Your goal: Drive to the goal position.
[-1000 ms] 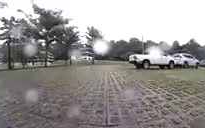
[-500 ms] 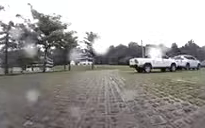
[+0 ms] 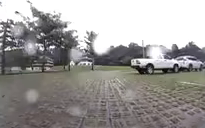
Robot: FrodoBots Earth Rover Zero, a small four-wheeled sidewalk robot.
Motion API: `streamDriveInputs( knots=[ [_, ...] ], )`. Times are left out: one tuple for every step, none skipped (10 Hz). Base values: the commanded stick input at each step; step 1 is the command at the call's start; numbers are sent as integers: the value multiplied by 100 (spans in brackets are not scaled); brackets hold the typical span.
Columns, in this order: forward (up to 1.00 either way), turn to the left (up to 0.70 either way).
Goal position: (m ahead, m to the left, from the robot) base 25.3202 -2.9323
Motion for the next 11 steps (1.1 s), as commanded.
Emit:
streamDriveInputs(
  knots=[
    [85,0],
    [85,0],
    [85,0],
    [85,0],
    [85,0],
    [85,0],
    [85,0],
    [85,0],
    [85,0],
    [85,0],
    [85,0]
  ],
)
